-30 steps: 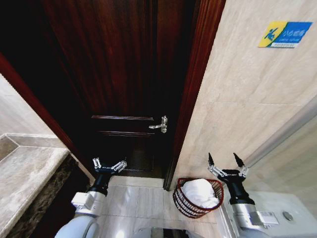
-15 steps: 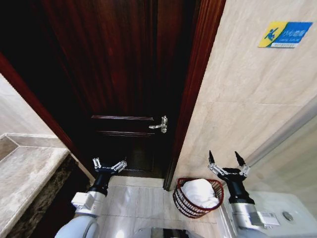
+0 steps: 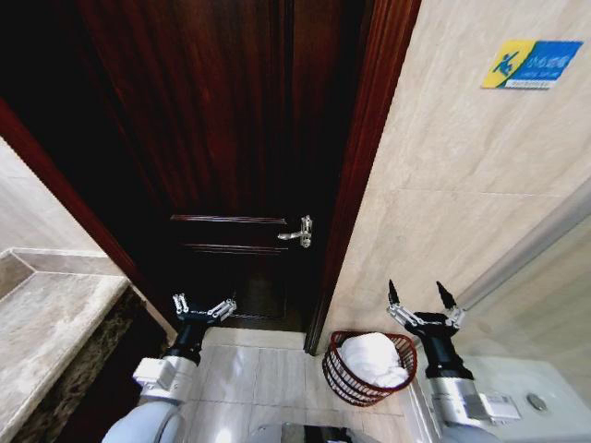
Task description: Discard the used towel into the hamper.
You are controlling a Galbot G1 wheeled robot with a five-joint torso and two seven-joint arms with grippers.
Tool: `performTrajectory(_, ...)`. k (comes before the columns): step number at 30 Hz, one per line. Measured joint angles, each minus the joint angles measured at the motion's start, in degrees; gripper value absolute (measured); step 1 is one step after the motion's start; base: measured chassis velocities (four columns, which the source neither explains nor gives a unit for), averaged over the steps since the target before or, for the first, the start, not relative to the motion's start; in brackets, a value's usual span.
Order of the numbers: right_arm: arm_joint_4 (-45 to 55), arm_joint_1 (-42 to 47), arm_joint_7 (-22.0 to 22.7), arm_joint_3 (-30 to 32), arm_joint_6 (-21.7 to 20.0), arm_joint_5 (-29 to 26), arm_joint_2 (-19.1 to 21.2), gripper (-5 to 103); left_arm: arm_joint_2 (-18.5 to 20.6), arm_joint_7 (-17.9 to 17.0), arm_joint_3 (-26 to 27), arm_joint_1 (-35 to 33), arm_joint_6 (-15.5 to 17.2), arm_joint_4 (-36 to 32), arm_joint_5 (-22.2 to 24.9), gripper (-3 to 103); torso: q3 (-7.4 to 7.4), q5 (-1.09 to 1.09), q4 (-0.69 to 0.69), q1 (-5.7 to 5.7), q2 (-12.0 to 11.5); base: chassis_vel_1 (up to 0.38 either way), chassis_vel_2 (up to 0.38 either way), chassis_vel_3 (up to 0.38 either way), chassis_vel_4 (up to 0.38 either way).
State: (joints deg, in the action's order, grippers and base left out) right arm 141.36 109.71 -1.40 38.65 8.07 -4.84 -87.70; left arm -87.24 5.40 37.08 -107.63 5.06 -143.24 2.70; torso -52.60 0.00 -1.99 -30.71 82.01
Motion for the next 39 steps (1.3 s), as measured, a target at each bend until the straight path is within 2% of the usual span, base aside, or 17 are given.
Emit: performTrajectory(39, -0.09, -0.01, 0.01, 0.01, -0.05, -0.05, 0.02, 100, 0.00, 0.00, 0.00, 0.00, 0.00, 0.00, 0.00, 93, 0.00, 0.00, 0.00, -0.01, -0.01, 0.000, 0.000, 0.000, 0.000)
